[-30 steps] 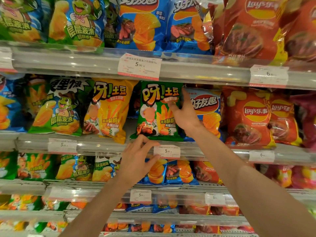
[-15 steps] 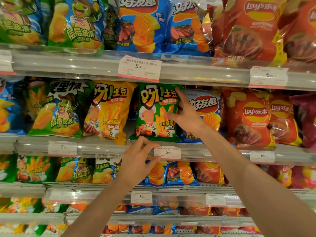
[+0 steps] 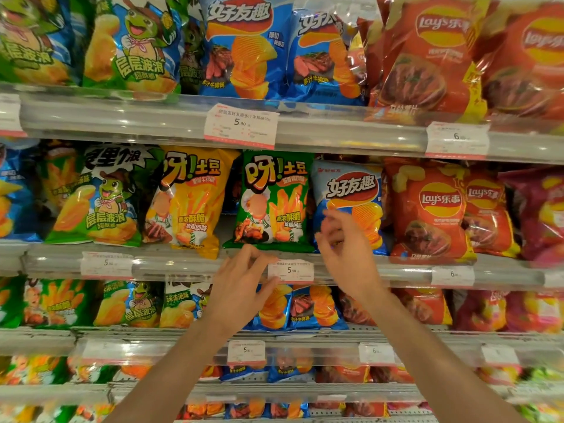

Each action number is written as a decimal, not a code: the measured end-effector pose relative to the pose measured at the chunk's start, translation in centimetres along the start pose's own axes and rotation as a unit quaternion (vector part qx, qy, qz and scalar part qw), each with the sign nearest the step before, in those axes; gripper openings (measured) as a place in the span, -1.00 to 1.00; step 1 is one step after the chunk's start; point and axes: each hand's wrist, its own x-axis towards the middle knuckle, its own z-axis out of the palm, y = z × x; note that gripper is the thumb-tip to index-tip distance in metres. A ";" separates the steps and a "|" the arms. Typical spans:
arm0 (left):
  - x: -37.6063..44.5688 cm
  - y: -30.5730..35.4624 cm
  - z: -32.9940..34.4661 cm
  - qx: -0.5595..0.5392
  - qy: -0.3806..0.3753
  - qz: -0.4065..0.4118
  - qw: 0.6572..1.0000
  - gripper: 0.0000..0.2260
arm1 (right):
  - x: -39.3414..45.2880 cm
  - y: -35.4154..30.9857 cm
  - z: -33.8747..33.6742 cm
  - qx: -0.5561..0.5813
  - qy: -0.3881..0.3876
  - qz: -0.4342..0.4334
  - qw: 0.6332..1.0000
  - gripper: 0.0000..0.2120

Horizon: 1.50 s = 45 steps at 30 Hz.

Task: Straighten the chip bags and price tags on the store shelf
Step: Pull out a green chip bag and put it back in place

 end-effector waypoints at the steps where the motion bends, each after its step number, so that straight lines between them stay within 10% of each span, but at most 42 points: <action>1: 0.0 0.4 0.1 0.004 0.007 0.003 1.000 -0.68 | -1.2 0.7 -0.3 -0.018 -0.009 -0.003 1.000 -0.66; 12: 2.1 2.0 1.6 -0.039 0.000 0.006 0.999 -0.67 | -1.4 4.2 -6.9 -0.134 0.053 -0.031 0.989 -0.70; 21: 2.1 2.0 1.4 -0.032 0.004 0.000 0.999 -0.68 | 4.7 4.8 -6.6 0.036 -0.113 0.112 0.987 -0.09; 45: 2.0 2.3 0.9 -0.060 -0.021 -0.026 0.998 -0.67 | 2.5 4.1 -5.3 -0.080 -0.011 0.095 0.992 -0.18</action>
